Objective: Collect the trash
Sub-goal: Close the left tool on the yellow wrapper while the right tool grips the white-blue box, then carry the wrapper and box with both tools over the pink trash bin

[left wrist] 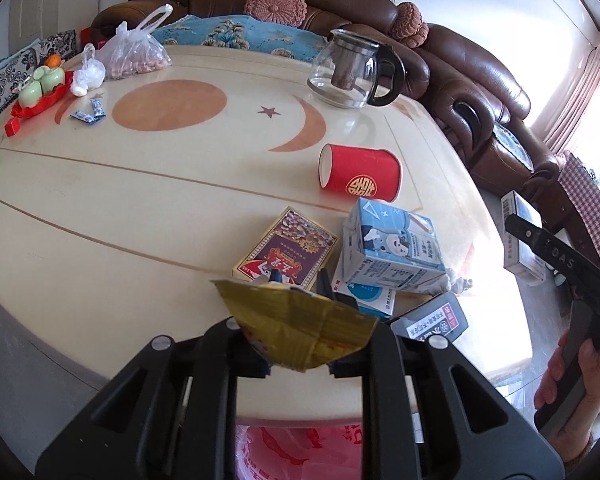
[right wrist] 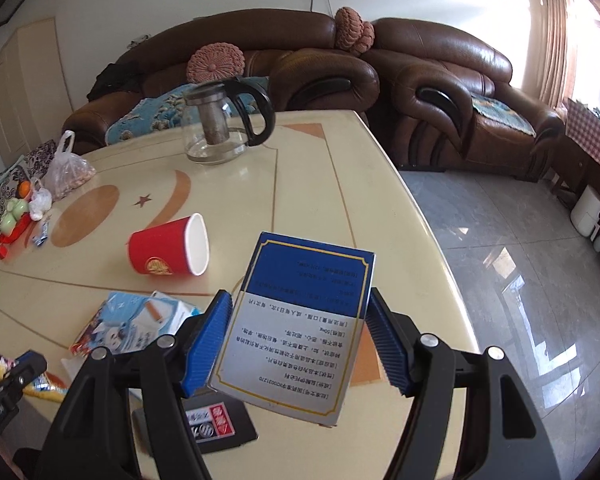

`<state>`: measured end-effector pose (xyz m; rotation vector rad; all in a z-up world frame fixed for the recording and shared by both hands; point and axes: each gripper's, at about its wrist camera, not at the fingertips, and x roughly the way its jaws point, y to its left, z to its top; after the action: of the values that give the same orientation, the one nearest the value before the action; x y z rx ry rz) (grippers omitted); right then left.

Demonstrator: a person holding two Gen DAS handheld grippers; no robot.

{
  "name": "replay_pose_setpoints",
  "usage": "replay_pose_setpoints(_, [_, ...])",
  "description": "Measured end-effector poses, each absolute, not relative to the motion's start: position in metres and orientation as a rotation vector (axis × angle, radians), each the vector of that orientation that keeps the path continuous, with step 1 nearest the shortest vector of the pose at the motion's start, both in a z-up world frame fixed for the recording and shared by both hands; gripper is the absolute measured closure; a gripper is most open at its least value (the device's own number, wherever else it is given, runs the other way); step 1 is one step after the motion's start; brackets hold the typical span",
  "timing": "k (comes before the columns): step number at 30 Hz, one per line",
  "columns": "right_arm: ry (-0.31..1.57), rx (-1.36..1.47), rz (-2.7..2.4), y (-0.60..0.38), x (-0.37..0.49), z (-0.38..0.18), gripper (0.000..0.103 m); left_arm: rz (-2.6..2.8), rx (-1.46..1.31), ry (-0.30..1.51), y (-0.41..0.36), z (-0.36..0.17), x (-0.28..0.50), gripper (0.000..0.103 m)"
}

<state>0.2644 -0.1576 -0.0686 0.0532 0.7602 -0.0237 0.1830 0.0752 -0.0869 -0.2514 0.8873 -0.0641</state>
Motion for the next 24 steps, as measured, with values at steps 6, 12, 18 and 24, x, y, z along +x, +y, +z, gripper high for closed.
replay_pose_setpoints(6, [0.721,0.009,0.029,-0.144,0.226,-0.044,0.037,-0.08,-0.226,0.869,0.075,-0.07,0.168,0.084])
replay_pose_setpoints(12, [0.695,-0.03,0.076,-0.129,0.185,-0.027,0.037,-0.084,-0.195,0.837,0.075,-0.052,0.143,0.084])
replay_pose_setpoints(18, [0.682,-0.069,0.122,-0.114,0.146,-0.018,0.037,-0.1,-0.165,0.811,0.072,-0.037,0.117,0.084])
replay_pose_setpoints(24, [0.675,-0.091,0.156,-0.103,0.109,-0.014,0.037,-0.135,-0.148,0.813,0.065,-0.032,0.091,0.084])
